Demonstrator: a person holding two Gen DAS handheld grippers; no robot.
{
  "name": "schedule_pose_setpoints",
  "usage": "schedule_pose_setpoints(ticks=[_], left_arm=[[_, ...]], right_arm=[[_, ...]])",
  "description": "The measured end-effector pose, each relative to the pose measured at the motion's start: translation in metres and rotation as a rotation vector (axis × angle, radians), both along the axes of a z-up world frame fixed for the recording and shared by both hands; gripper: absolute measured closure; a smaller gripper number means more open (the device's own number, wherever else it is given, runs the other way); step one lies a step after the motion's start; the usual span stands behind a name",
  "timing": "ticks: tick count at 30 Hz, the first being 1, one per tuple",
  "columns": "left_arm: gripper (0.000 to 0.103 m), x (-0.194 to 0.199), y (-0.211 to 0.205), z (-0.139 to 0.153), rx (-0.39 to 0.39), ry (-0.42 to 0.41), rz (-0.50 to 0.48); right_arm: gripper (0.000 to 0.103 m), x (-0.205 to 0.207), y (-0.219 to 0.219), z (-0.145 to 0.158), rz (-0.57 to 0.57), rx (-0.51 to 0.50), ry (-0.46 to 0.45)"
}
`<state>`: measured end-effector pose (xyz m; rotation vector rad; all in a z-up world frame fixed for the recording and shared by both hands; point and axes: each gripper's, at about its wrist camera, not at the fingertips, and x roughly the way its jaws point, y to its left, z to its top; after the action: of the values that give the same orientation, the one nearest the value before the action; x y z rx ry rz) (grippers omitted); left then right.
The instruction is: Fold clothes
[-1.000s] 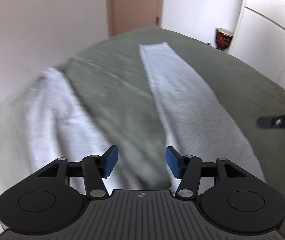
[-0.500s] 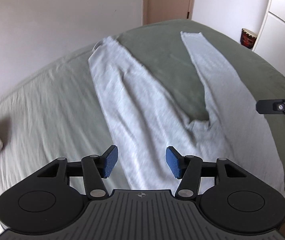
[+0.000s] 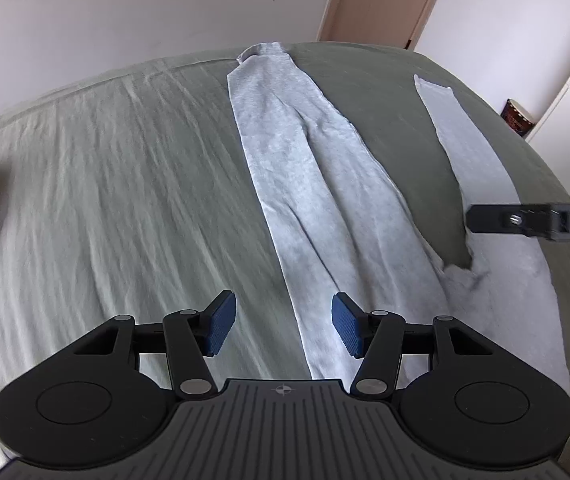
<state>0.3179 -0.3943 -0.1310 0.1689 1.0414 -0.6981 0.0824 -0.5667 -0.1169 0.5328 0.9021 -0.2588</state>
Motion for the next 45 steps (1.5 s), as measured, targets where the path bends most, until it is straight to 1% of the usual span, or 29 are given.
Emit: schedule_pose_setpoints(ticks=[3, 5, 7, 9, 13, 15, 18, 19, 24, 26, 27, 29, 31, 32, 33, 34, 35, 36, 37, 39, 42, 45], left_arm=[[0.051, 0.018, 0.0, -0.013, -0.006, 0.05, 0.028], [0.051, 0.024, 0.003, -0.019, -0.028, 0.086, 0.041], [0.05, 0.028, 0.003, -0.023, -0.051, 0.103, 0.043], [0.048, 0.031, 0.001, -0.026, -0.076, 0.104, 0.032], [0.048, 0.036, -0.007, -0.028, -0.147, 0.137, 0.012], [0.048, 0.038, -0.01, -0.03, -0.173, 0.154, -0.003], [0.048, 0.038, -0.012, -0.032, -0.175, 0.148, -0.016], [0.048, 0.038, -0.011, -0.032, -0.177, 0.15, -0.016], [0.049, 0.043, -0.013, -0.034, -0.226, 0.2, -0.007], [0.049, 0.044, -0.016, -0.035, -0.227, 0.2, -0.015], [0.05, 0.043, -0.017, -0.036, -0.225, 0.197, -0.019], [0.059, 0.044, -0.018, -0.037, -0.219, 0.193, -0.019], [0.074, 0.049, -0.015, -0.039, -0.221, 0.204, -0.001], [0.078, 0.052, -0.014, -0.041, -0.223, 0.213, 0.01], [0.085, 0.053, -0.014, -0.041, -0.221, 0.214, 0.013], [0.086, 0.054, -0.014, -0.042, -0.217, 0.211, 0.013], [0.091, 0.054, -0.015, -0.043, -0.213, 0.209, 0.012], [0.096, 0.054, -0.016, -0.043, -0.207, 0.203, 0.012], [0.099, 0.053, -0.018, -0.043, -0.199, 0.192, 0.011], [0.099, 0.051, -0.019, -0.039, -0.16, 0.157, 0.019], [0.099, 0.047, -0.019, -0.03, -0.092, 0.094, 0.034], [0.099, 0.038, -0.019, -0.023, -0.032, 0.048, 0.039]], right_arm=[[0.029, 0.022, -0.009, -0.014, -0.007, 0.005, 0.034], [0.029, 0.031, -0.012, -0.022, -0.004, -0.002, 0.065], [0.029, 0.036, -0.015, -0.028, 0.008, -0.01, 0.083], [0.029, 0.039, -0.021, -0.038, 0.01, 0.016, 0.09], [0.029, 0.04, -0.026, -0.047, 0.018, 0.055, 0.066], [0.033, 0.041, -0.025, -0.05, 0.044, 0.06, 0.047], [0.039, 0.041, -0.028, -0.052, 0.055, 0.078, 0.029], [0.039, 0.04, -0.03, -0.052, 0.055, 0.09, 0.023], [0.047, 0.039, -0.042, -0.055, 0.04, 0.154, -0.014], [0.049, 0.041, -0.043, -0.057, 0.039, 0.164, -0.022], [0.052, 0.042, -0.043, -0.058, 0.041, 0.167, -0.023], [0.056, 0.045, -0.044, -0.059, 0.05, 0.173, -0.024], [0.066, 0.046, -0.045, -0.059, 0.062, 0.172, -0.018], [0.073, 0.047, -0.046, -0.059, 0.067, 0.171, -0.014], [0.081, 0.048, -0.048, -0.06, 0.069, 0.17, -0.01], [0.084, 0.049, -0.049, -0.061, 0.071, 0.169, -0.005], [0.086, 0.05, -0.05, -0.061, 0.073, 0.169, -0.001], [0.091, 0.051, -0.05, -0.062, 0.076, 0.168, 0.001], [0.093, 0.052, -0.049, -0.063, 0.08, 0.166, 0.002], [0.097, 0.055, -0.044, -0.061, 0.094, 0.143, 0.002], [0.098, 0.058, -0.037, -0.057, 0.108, 0.104, -0.002], [0.098, 0.063, -0.033, -0.056, 0.118, 0.074, 0.007]])
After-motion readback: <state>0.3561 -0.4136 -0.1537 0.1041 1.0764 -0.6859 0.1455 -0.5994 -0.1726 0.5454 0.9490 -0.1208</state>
